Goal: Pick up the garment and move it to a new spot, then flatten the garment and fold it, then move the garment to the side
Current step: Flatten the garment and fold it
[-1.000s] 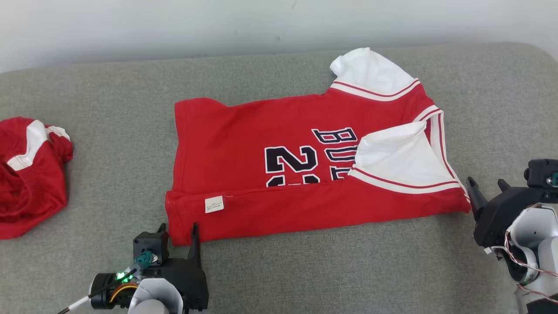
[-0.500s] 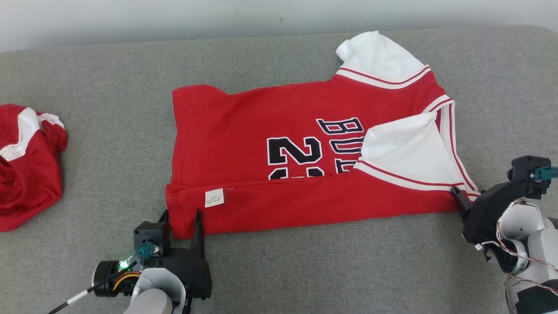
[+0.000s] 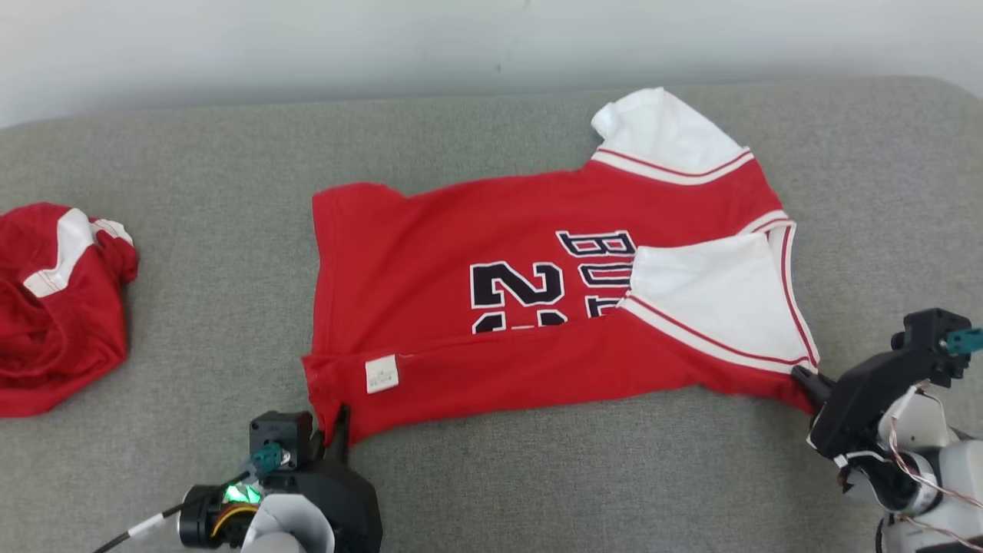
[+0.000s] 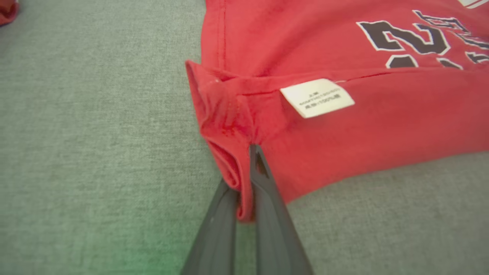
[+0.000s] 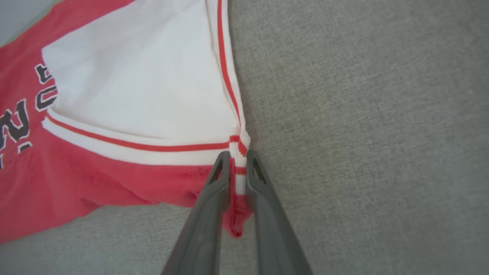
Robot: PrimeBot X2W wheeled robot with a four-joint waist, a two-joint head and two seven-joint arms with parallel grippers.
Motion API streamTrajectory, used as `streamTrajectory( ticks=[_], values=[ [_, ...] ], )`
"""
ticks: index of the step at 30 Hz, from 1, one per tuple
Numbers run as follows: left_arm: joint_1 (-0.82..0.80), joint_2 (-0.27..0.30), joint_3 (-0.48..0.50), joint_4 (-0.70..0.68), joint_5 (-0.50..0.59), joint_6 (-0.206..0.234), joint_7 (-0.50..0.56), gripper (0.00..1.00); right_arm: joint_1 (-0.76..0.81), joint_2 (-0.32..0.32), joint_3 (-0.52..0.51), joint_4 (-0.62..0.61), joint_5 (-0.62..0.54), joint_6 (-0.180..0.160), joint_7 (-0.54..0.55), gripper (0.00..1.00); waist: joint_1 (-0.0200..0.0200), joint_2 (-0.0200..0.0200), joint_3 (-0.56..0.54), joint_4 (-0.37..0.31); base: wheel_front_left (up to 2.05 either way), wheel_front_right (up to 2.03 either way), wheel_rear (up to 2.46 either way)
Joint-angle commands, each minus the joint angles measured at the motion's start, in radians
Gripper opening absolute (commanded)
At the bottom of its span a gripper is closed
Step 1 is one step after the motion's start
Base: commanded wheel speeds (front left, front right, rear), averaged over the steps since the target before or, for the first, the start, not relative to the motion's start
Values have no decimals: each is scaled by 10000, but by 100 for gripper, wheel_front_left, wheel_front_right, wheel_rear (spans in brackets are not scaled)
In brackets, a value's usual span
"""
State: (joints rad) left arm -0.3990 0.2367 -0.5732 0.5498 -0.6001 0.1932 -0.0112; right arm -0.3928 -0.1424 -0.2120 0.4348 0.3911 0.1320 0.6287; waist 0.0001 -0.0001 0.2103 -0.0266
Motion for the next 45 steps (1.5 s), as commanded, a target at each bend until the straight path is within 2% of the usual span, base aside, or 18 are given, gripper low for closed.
streamTrajectory(
  ticks=[1, 13, 21, 26, 27, 28, 38, 45],
  values=[
    [433, 123, -49, 5, -68, 20, 138, 0, 367, 32, -85, -413, 225, -21, 200, 0, -1, 1, -273, -24, 0, 0, 0],
    [1438, 674, -104, -1431, -256, 258, 487, 0, 2626, 598, -998, -3420, 449, -23, 1635, 0, -1, 1, -857, -94, 0, 0, 0],
    [2250, 984, -194, -2337, -431, 573, 988, 0, 3598, 872, -1500, -4322, 355, -23, 2109, 0, -1, 1, -905, -154, 0, 0, 0],
    [2743, 1085, -222, -2777, -558, 753, 1292, 0, 3940, 910, -1536, -4278, 364, -23, 2174, 0, -1, 1, -932, -171, 0, 0, 0],
    [2864, 1080, -202, -2880, -612, 820, 1319, 63, 3934, 910, -1566, -4165, 315, -23, 1988, 100, -1, 1, -959, -167, 0, 0, 0],
    [2877, 1071, -166, -2939, -641, 838, 1251, 100, 3885, 908, -1552, -4133, 281, -23, 1847, 100, -1, 1, -970, -159, 0, 0, 0],
    [3034, 1410, 232, -3654, -960, 1041, 1349, 100, 3307, 916, -1489, -4466, -253, -21, 1520, 100, -1, 1, -1103, -86, 0, 0, 0],
    [2174, 2072, 753, -4468, -1423, 509, 1913, 100, 2198, 595, -819, -4951, -662, -21, 2143, 100, -1, 1, -985, -162, 0, 0, 0]
  ],
)
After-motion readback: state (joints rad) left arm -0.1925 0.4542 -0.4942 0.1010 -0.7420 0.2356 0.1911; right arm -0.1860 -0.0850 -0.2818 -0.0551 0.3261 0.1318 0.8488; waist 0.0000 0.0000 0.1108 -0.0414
